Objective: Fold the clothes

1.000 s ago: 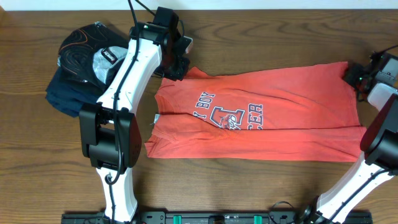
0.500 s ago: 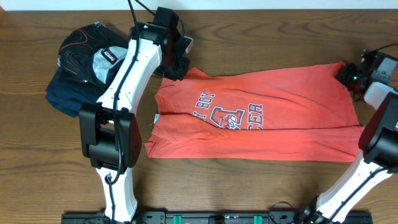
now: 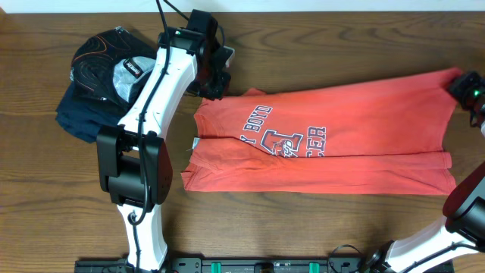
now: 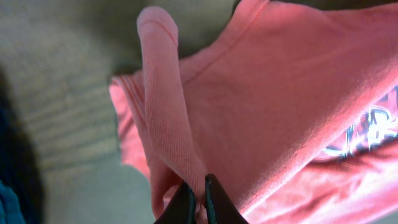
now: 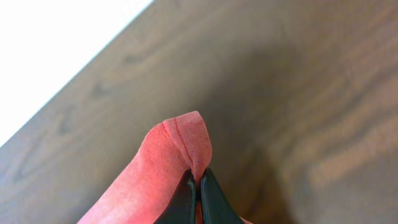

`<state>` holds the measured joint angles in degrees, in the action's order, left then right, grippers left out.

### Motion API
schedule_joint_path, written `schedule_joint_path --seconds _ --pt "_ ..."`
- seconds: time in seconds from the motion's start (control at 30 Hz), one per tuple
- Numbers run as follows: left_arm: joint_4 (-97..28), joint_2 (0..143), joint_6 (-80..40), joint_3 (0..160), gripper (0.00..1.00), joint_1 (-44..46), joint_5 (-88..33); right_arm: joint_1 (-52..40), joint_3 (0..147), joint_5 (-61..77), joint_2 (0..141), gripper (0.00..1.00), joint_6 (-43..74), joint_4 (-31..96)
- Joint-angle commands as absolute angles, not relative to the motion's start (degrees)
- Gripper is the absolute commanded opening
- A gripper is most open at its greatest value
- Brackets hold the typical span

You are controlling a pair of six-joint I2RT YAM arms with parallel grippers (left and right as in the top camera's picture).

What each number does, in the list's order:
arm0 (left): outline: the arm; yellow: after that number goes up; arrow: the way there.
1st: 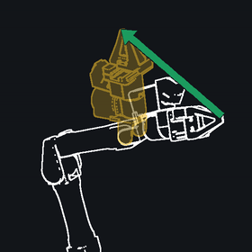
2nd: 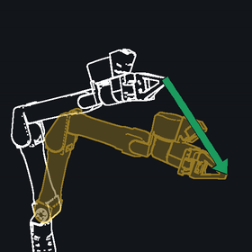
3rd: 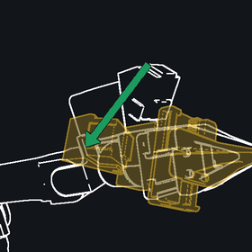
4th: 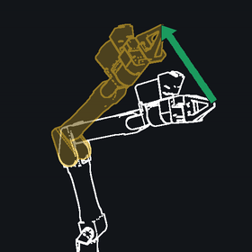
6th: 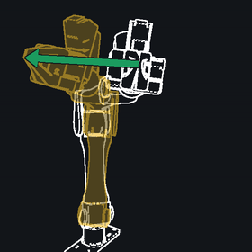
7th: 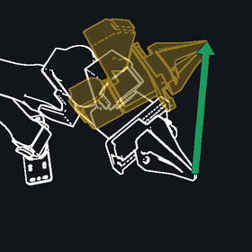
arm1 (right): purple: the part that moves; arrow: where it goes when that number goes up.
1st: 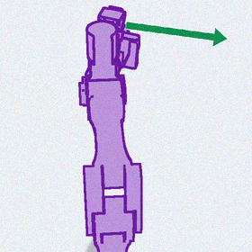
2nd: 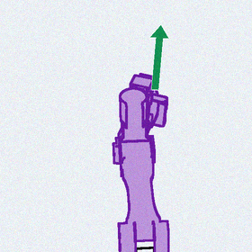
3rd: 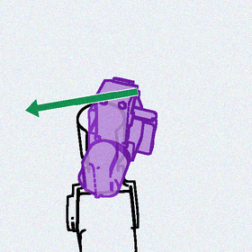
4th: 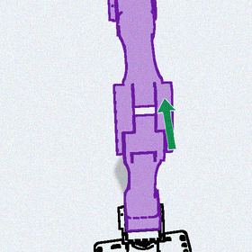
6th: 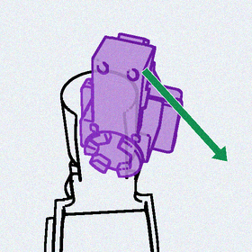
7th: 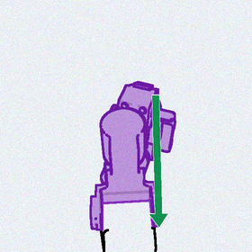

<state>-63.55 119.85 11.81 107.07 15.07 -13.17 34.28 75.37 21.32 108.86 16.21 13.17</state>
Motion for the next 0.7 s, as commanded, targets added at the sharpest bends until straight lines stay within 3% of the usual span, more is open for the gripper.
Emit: schedule_joint_path --seconds 0.0,0.17,0.27,0.4,0.47,0.53,0.67 --pt "-66.6 120.4 10.4 107.2 0.06 15.0 -13.1 34.6 75.4 21.2 109.3 0.01 14.0 14.5" --pt "-69.9 120.5 6.3 105.3 0.16 15.0 -13.4 34.7 75.4 21.2 109.3 0.01 14.0 15.1" --pt "-69.5 120.5 6.3 103.0 0.34 15.0 -14.6 34.7 75.4 21.2 109.3 0.01 14.0 15.2" --pt "-66.9 120.5 6.3 102.2 0.42 14.9 -14.5 34.7 75.4 21.0 109.3 0.01 14.0 14.8" --pt "-64.1 120.5 6.3 102.2 0.57 14.9 -14.5 34.7 75.4 20.8 109.3 0.01 14.0 14.7" --pt "-61.1 120.6 6.4 102.2 0.64 15.0 -14.5 34.7 75.4 20.7 109.3 0.01 14.0 14.6" --pt "-56.4 121.4 6.4 102.2 0.7 15.6 -14.8 34.7 75.4 20.8 109.3 0.01 14.0 14.0"
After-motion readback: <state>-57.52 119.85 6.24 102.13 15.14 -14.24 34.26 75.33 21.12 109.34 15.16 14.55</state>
